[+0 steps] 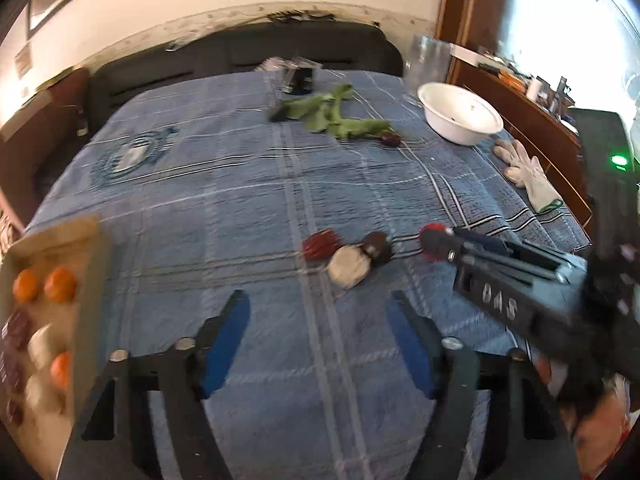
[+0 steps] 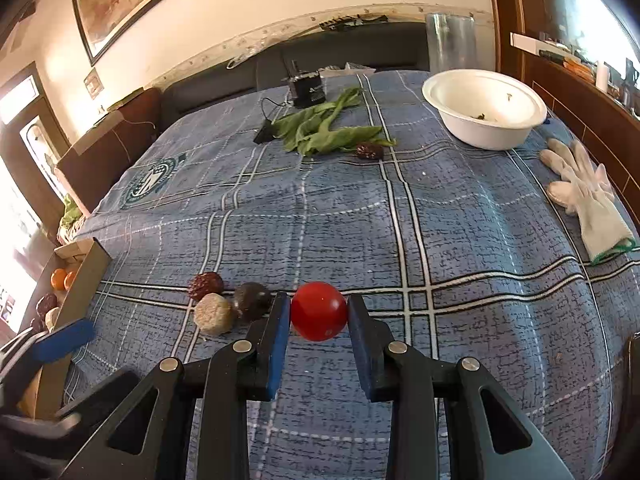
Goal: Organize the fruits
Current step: 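Grasp the white cube with the left tool while the right tool grasps the tomato, then carry the cube and tomato into the tray and open both tools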
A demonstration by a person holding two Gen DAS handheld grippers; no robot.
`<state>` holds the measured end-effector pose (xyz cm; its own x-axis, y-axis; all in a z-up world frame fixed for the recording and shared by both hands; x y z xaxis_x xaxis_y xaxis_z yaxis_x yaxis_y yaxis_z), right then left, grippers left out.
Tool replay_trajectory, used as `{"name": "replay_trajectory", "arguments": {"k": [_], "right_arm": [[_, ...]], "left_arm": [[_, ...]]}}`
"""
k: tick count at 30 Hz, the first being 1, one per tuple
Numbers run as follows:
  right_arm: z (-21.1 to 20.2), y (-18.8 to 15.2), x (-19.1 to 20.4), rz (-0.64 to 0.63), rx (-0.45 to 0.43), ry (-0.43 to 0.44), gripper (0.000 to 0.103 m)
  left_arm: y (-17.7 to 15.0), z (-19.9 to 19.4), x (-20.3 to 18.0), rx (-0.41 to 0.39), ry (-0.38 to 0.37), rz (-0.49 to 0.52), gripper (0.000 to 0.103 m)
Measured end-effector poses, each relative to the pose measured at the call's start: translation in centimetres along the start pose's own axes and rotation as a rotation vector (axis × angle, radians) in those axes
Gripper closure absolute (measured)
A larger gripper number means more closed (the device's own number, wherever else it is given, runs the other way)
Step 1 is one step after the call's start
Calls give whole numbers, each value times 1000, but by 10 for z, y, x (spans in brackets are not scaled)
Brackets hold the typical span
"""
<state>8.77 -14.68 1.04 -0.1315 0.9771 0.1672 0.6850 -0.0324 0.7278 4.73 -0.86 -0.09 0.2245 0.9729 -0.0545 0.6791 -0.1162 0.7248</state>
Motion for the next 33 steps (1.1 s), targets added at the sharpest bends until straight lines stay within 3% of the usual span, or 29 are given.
{"name": "replay_trajectory", "arguments": {"k": [5, 6, 11, 13, 14, 19, 25, 27, 33], "right_arm": [[0, 2, -9, 38, 8, 9, 72], [-1, 3, -10, 45, 7, 10, 72], [-2, 5, -16, 76, 6, 17, 72], [-1, 4, -17, 84, 9, 17, 72], [0, 4, -17, 87, 12, 18, 72], [2, 3, -18, 87, 16, 13, 72], [3, 3, -18, 96, 13, 16, 72], [2, 3, -18, 98, 13, 18, 72], [0, 2, -14, 99, 6, 26, 72]], "left_arm": [[8, 33, -2, 24, -6, -14, 46], [7, 36, -1, 30, -7, -12, 51], [5, 41, -4, 23, -65, -12, 54], [4, 43, -8, 24, -104, -9, 63], [3, 42, -11, 23, -128, -6, 73], [1, 42, -13, 4, -142, -6, 73], [1, 45, -15, 20, -169, -8, 66], [0, 45, -16, 20, -153, 10, 75], [-2, 40, -9, 11, -140, -17, 75]]}}
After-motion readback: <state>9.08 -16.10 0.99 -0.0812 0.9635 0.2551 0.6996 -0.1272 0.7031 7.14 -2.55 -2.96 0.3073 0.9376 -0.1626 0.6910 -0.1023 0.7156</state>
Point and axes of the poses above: each gripper's, at about its wrist camera, not at the fingertips, and z roughly the way its jaws point, x to its left, y to its top, the point moved 5 cm from there along z, roughly the way its jaws point, and after that the axes turned 7 degrees about -x, right-handed, at the moved point
